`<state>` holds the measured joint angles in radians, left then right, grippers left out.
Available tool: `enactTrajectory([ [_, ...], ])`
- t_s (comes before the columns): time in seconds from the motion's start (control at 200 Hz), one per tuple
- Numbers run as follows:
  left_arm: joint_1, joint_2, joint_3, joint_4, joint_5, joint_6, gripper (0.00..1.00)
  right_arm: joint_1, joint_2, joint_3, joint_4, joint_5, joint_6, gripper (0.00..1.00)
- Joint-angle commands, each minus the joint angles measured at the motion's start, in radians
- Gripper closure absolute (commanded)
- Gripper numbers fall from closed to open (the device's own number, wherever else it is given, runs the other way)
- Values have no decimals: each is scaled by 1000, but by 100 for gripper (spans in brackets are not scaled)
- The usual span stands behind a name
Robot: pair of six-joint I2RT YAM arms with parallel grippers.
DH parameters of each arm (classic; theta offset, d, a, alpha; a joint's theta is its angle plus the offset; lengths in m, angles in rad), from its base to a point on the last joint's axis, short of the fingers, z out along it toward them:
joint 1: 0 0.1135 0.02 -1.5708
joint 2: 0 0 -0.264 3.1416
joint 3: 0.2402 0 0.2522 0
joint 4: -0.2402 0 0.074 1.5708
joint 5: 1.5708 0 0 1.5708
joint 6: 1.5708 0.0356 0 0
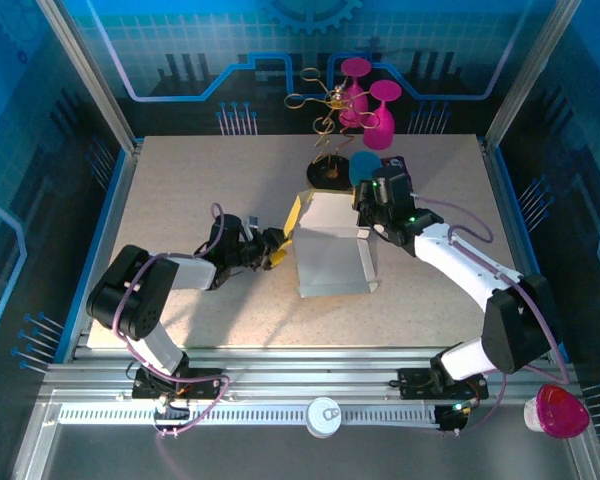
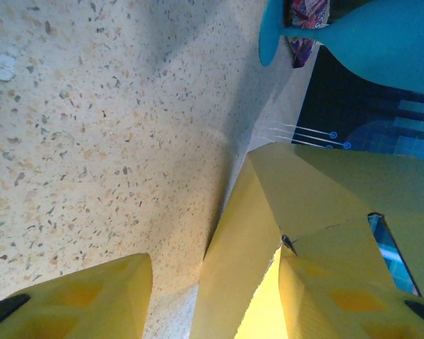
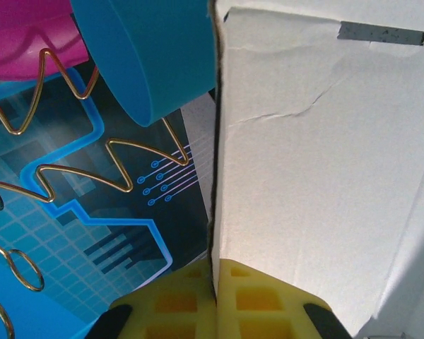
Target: Fold the paper box
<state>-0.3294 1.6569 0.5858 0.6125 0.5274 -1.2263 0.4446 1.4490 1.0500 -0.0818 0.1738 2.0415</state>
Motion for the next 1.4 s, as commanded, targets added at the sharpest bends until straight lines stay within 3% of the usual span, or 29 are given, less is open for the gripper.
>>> enactTrajectory([
  [0.0,0,-115,10,-253,-67,87,50,25,-2,-41,19,32,-28,100],
  [0.065,2,-193,64,-572,-152,175,47,43,-4,-65,57,71,-44,100],
  [0.125,17,-252,90,-764,-220,224,45,59,-1,-78,81,112,-63,100],
  [0.285,114,-401,70,-969,-295,265,44,89,31,-104,196,181,-126,100],
  [0.435,156,-496,70,-1001,-278,290,44,108,72,-138,333,195,-178,100],
  [0.61,156,-505,114,-969,-211,285,45,128,112,-231,582,214,-228,100],
  [0.961,155,-475,180,-958,-161,317,46,138,134,-360,738,199,-253,100],
  [1.186,139,-426,174,-857,-107,312,51,138,128,-419,767,182,-261,100],
  [1.396,42,-315,300,-883,-105,465,58,126,140,-432,813,149,-279,100],
])
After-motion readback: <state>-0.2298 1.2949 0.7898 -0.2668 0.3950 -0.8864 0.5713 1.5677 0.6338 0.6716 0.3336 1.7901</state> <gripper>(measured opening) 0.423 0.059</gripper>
